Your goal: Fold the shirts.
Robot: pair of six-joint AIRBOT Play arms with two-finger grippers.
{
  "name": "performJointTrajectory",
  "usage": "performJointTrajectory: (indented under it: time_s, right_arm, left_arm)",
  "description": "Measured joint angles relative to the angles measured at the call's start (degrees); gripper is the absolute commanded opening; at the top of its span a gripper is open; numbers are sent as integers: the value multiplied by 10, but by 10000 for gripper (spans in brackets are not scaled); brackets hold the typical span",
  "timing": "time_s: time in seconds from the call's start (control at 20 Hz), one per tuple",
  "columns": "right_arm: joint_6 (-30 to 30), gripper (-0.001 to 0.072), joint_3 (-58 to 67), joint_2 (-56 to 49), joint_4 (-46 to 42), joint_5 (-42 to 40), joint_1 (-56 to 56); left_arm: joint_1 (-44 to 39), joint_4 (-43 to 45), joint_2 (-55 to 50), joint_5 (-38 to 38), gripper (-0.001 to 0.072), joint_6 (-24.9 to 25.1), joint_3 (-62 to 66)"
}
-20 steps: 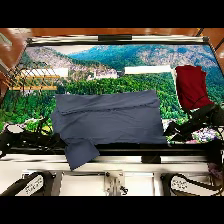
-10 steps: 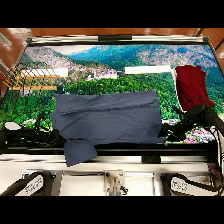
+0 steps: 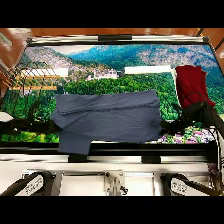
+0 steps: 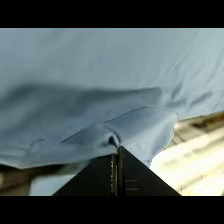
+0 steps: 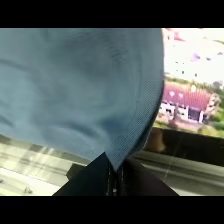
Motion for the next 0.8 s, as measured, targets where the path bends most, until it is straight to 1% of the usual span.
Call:
performJointTrajectory:
  time_s: [0.15, 0.25, 0.35, 0.55, 0.8]
  right_arm:
    - [1, 65, 42, 5, -1, 33, 10]
    - [4, 65, 84, -10, -1, 56, 27]
    - [11, 65, 138, -41, -2, 78, 47]
    - [46, 66, 259, -128, -23, 103, 79]
    - [72, 66, 347, -211, -37, 132, 97]
  left_arm:
    - [0, -1, -17, 9, 31, 0, 81]
    - [0, -3, -47, 12, 31, -10, 137]
    - [0, -6, -88, 15, 32, -22, 190]
    - [0, -14, -178, 19, 32, -49, 278]
    - [0, -18, -267, 22, 33, -68, 328]
